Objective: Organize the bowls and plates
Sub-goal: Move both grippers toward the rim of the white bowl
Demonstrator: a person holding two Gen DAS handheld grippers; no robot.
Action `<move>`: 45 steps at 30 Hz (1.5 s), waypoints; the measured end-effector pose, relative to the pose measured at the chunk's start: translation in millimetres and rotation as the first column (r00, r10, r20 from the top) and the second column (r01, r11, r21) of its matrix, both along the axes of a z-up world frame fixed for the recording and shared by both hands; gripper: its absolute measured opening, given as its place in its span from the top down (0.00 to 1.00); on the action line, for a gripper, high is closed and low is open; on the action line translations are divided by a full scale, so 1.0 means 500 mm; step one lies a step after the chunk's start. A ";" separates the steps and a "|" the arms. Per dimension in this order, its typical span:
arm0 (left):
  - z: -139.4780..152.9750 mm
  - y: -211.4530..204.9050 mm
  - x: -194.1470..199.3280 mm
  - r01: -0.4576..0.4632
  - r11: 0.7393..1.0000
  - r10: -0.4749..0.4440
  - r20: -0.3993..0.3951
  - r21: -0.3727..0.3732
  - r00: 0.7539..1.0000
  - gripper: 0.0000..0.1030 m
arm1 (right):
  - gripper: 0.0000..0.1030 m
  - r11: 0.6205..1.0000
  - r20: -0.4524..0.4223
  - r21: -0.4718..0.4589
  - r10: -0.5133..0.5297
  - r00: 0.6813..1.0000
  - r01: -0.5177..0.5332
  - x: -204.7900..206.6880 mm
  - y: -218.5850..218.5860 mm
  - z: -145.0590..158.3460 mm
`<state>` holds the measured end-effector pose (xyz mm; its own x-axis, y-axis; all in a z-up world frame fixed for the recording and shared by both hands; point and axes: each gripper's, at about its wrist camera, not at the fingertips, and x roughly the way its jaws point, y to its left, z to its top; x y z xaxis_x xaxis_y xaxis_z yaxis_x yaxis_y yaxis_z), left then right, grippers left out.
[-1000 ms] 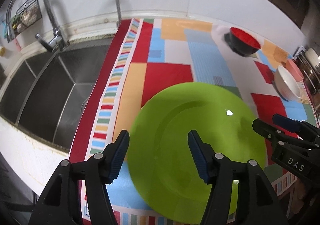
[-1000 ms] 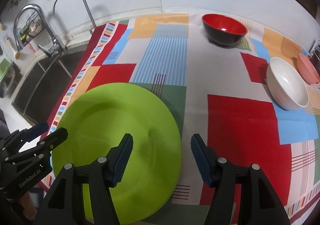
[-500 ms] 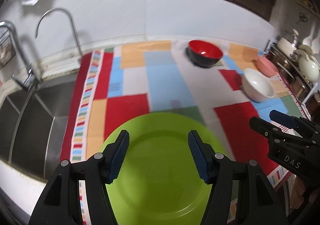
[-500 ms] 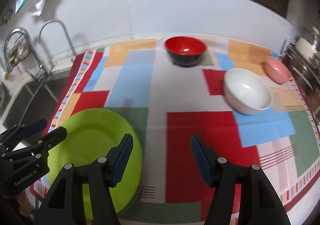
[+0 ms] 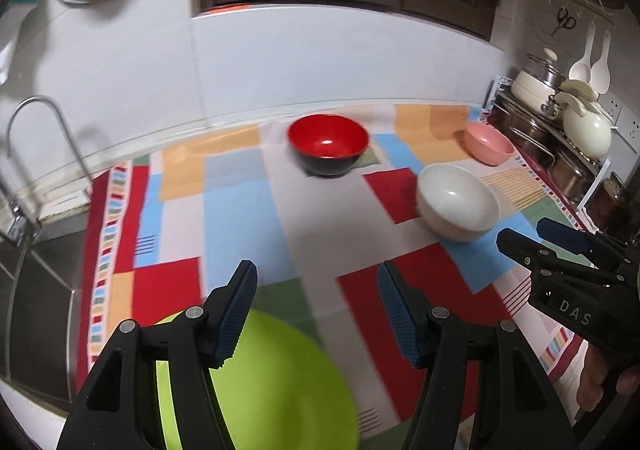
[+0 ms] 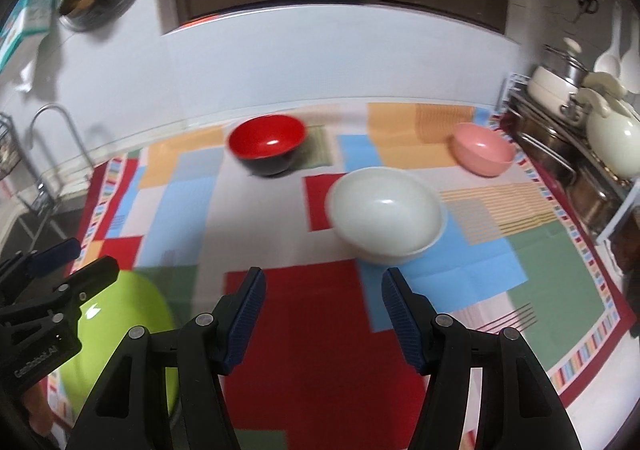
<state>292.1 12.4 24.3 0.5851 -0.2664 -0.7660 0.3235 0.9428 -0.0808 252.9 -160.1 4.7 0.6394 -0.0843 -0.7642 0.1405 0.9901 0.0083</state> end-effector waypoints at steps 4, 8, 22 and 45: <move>-0.005 -0.058 0.029 0.023 1.000 -0.023 -0.006 -0.005 1.000 0.40 | 0.41 0.999 0.000 -0.002 -0.032 0.999 0.032 0.019 -0.055 -0.003; -0.011 -0.108 0.055 0.037 0.999 -0.037 -0.025 -0.017 0.999 0.40 | 0.41 0.998 -0.008 0.011 -0.063 0.998 0.063 0.041 -0.111 -0.011; -0.078 -0.244 0.158 0.074 0.997 -0.076 -0.126 -0.020 0.989 0.41 | 0.41 0.992 -0.057 0.058 -0.108 0.993 0.111 0.108 -0.244 -0.068; -0.209 -0.340 0.250 0.131 0.990 -0.114 -0.271 0.045 0.956 0.62 | 0.70 0.984 -0.192 0.126 -0.101 0.976 0.127 0.208 -0.288 -0.175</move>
<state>417.3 -157.5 -80.5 0.3231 -0.2704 -0.9069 0.4116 0.9031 -0.1226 356.9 -304.0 -82.6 0.4789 -0.0348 -0.8772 0.2642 0.9586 0.1062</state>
